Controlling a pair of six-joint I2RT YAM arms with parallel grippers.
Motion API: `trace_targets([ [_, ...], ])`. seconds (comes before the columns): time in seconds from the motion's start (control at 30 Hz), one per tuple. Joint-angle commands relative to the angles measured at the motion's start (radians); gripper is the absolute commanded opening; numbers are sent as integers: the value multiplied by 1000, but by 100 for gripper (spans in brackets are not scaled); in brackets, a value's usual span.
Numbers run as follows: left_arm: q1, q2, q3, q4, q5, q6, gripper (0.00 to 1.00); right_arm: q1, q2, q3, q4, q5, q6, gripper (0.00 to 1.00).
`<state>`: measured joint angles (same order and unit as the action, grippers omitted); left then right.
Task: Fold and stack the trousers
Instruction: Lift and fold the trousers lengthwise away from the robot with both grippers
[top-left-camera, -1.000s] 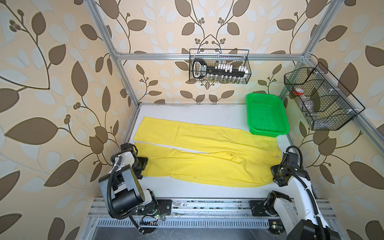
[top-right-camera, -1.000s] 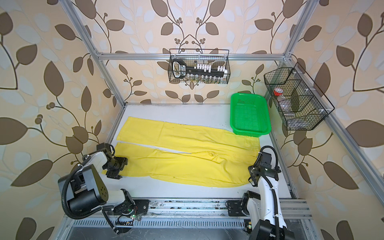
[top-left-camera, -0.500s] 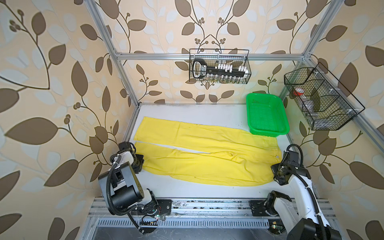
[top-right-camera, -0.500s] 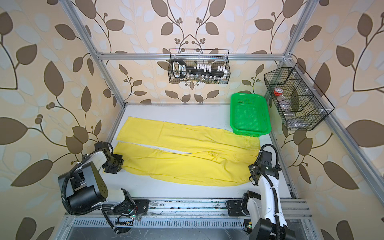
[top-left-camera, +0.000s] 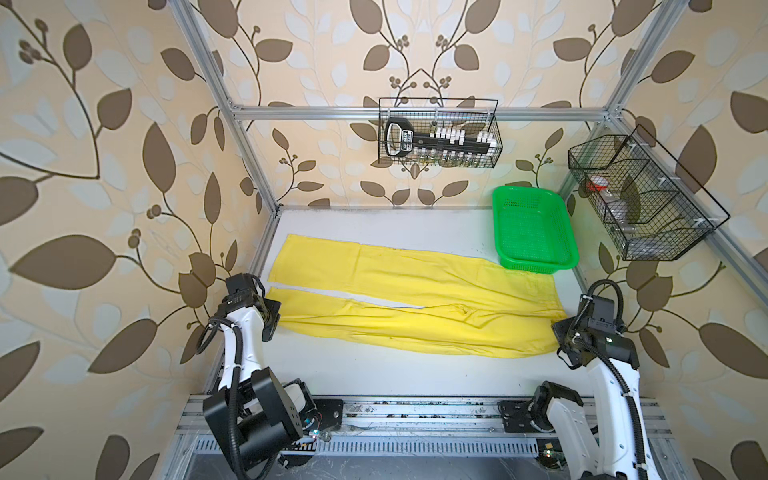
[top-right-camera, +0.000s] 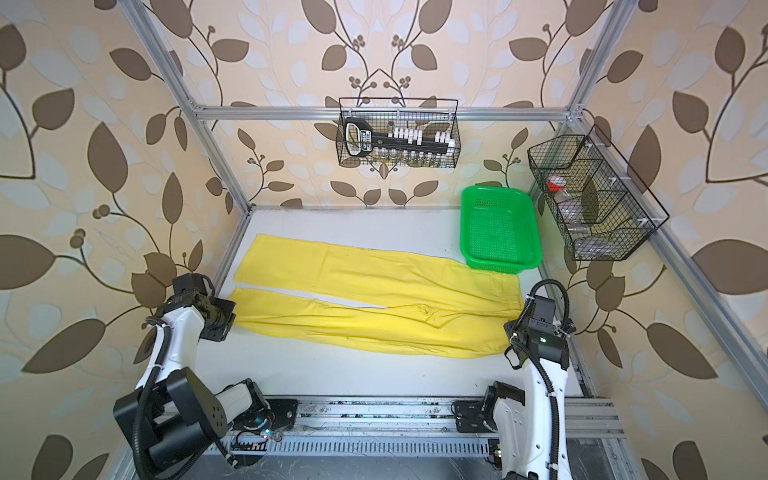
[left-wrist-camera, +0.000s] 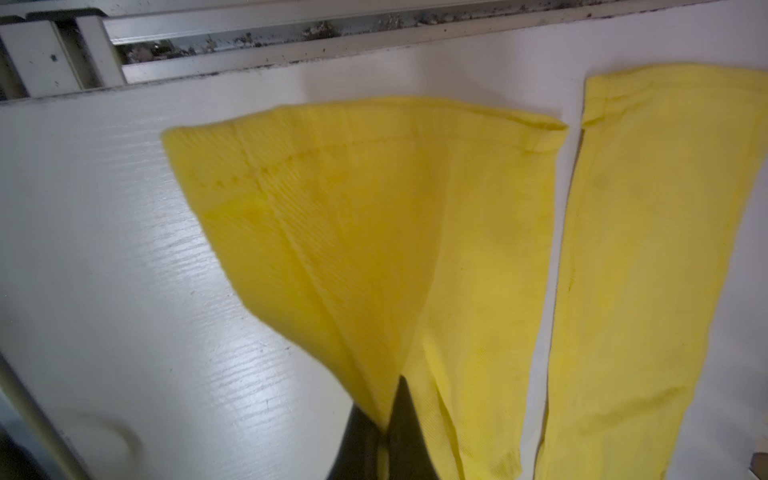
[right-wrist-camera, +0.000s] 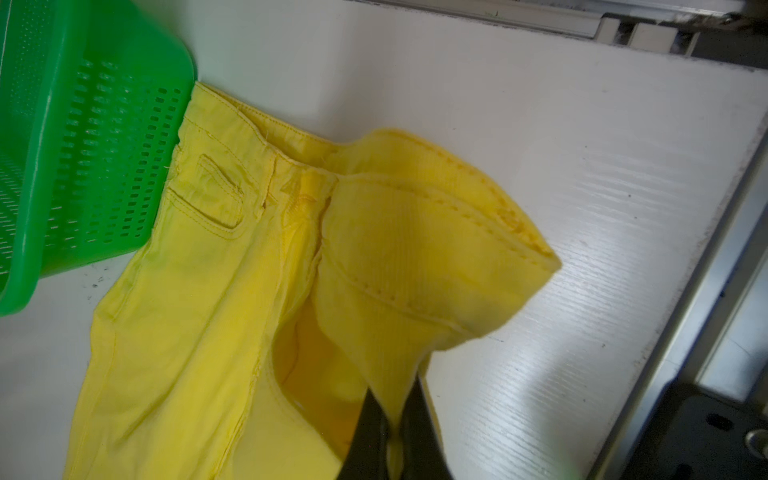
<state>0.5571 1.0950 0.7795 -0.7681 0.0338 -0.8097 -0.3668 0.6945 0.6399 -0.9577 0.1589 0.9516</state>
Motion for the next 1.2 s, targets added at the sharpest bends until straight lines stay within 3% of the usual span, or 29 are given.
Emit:
trace_targets([
  [0.0, 4, -77, 38, -121, -77, 21, 0, 2, -30, 41, -118, 70, -28, 0],
  [0.37, -25, -150, 264, -275, -176, 53, 1, 13, -133, 130, -333, 162, -63, 0],
  [0.57, -36, -104, 278, -148, -79, 72, 1, 23, -102, 162, -294, 206, -24, 0],
  [0.67, -70, 21, 321, -103, -52, 95, 3, 23, -39, 188, -224, 203, -5, 0],
  [0.87, -212, 296, 503, -55, -106, 121, 4, 38, 142, 234, -65, 185, 32, 1],
  [1.17, -270, 649, 865, -123, -150, 184, 6, 49, 398, 332, 56, 191, 39, 2],
])
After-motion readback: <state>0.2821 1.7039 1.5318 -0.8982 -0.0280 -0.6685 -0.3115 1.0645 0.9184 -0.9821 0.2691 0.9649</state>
